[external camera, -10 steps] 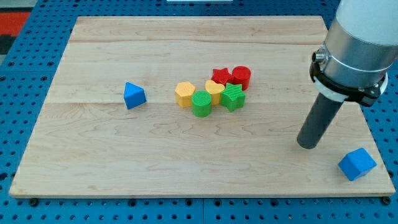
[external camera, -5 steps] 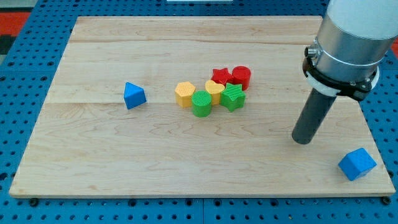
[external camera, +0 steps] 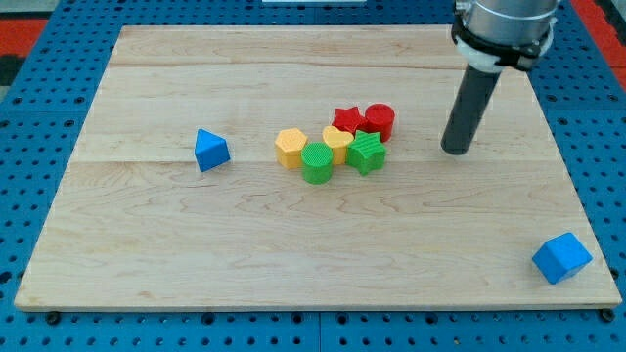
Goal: Place the yellow hexagon to the bottom center
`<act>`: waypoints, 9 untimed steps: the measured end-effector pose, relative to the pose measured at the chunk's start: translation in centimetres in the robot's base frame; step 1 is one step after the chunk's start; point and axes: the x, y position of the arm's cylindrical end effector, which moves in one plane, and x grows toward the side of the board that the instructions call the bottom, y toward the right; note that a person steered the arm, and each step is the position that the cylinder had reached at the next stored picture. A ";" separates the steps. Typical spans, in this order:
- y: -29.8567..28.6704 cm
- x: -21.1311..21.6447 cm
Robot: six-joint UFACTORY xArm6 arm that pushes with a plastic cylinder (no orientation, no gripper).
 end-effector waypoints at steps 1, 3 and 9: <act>-1.2 -2.8; -5.1 -8.4; -18.6 1.6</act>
